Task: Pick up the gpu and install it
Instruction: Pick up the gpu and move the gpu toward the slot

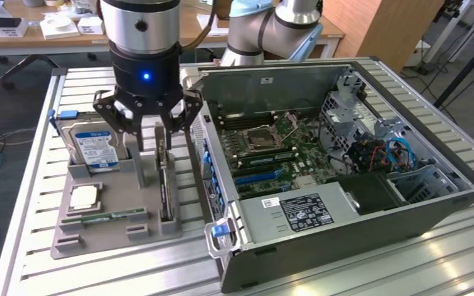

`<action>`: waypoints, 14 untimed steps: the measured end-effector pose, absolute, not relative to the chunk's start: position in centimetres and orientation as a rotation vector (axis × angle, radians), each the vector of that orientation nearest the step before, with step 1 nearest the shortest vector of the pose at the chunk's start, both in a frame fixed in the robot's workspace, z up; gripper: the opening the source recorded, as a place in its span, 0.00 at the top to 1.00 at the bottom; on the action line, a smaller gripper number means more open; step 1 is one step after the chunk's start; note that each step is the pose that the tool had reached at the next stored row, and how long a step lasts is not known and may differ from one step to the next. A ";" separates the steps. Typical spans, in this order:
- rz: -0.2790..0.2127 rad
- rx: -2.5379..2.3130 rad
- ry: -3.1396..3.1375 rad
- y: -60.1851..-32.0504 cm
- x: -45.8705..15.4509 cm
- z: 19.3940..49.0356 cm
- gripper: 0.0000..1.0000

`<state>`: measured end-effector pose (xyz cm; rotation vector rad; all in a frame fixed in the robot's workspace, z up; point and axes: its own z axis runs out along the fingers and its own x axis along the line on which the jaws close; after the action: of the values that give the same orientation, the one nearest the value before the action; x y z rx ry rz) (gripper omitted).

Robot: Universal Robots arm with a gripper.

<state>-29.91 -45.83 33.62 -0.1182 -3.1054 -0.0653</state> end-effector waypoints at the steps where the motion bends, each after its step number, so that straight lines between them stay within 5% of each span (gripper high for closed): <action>1: -0.065 -0.118 -3.105 -45.8 -29.9 33.4 0.53; 14: -0.065 -0.118 -3.106 -45.8 -29.9 31.1 0.53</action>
<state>-29.91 -45.82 31.08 -0.1182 -3.1056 -0.0653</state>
